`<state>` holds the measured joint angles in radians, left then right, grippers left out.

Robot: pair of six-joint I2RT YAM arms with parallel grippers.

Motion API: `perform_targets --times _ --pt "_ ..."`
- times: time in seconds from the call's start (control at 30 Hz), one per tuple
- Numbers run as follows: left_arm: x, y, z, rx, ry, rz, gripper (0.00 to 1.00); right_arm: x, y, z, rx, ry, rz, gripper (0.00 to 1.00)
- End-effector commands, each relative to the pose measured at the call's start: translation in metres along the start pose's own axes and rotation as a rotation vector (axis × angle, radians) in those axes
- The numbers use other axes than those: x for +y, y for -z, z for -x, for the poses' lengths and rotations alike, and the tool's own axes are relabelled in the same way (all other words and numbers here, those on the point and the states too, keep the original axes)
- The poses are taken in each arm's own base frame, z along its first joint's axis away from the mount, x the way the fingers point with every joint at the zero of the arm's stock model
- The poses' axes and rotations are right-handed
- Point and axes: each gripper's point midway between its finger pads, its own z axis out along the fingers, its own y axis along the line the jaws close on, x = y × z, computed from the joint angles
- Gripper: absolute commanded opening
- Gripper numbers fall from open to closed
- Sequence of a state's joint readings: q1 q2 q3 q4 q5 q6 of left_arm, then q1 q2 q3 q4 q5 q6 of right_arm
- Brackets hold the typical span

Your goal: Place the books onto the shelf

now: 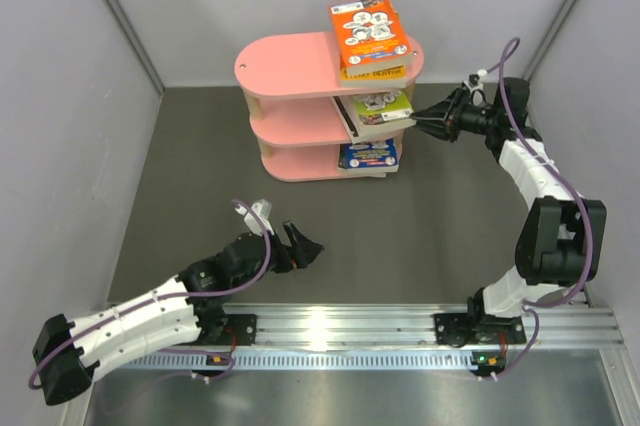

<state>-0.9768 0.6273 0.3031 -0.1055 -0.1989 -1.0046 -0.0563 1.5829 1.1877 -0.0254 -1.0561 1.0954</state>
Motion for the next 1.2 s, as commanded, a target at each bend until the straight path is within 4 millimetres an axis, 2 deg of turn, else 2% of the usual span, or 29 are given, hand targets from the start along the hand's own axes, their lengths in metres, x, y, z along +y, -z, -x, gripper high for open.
perform_targets --times 0.0,0.07,0.2,0.4,0.63,0.67,0.77,0.8,0.87,0.9,1.07,1.1,1.17 --pt "-0.008 -0.001 0.004 -0.022 0.016 -0.040 0.96 0.042 0.004 0.008 -0.018 0.128 0.065 0.19" --pt "-0.008 -0.001 0.004 -0.022 0.016 -0.040 0.96 0.043 0.002 0.010 -0.018 0.123 0.066 0.08" --pt "-0.006 0.000 0.003 -0.023 0.017 -0.036 0.96 0.048 0.000 0.017 -0.027 0.125 0.070 0.00" --pt "-0.005 0.000 0.003 -0.025 0.020 -0.034 0.96 0.048 -0.008 0.026 -0.034 0.115 0.067 0.00" --pt "-0.005 0.003 0.005 -0.028 0.019 -0.033 0.96 0.043 -0.016 0.029 -0.029 0.112 0.061 0.01" --pt "-0.005 0.003 0.005 -0.029 0.019 -0.032 0.96 0.040 -0.016 0.028 -0.029 0.108 0.058 0.04" --pt "-0.004 0.005 0.006 -0.032 0.019 -0.028 0.96 0.039 -0.013 0.023 -0.031 0.121 0.055 0.29" --pt "-0.003 0.005 0.006 -0.032 0.018 -0.025 0.96 0.042 -0.010 0.021 -0.040 0.139 0.057 0.46" --pt "-0.003 0.006 0.007 -0.037 0.018 -0.027 0.96 0.044 -0.007 0.021 -0.050 0.153 0.057 0.57" --pt "-0.003 0.006 0.007 -0.037 0.017 -0.023 0.96 0.048 -0.003 0.021 -0.060 0.165 0.060 0.66" --pt "-0.005 0.008 0.011 -0.045 0.008 -0.020 0.96 0.063 0.010 0.019 -0.074 0.203 0.062 0.79" --pt "-0.004 0.009 0.012 -0.047 0.004 -0.013 0.96 0.069 0.015 0.018 -0.082 0.221 0.067 0.88" --pt "-0.003 0.010 0.014 -0.051 -0.009 0.004 0.96 0.071 0.022 0.012 -0.081 0.247 0.059 0.96"
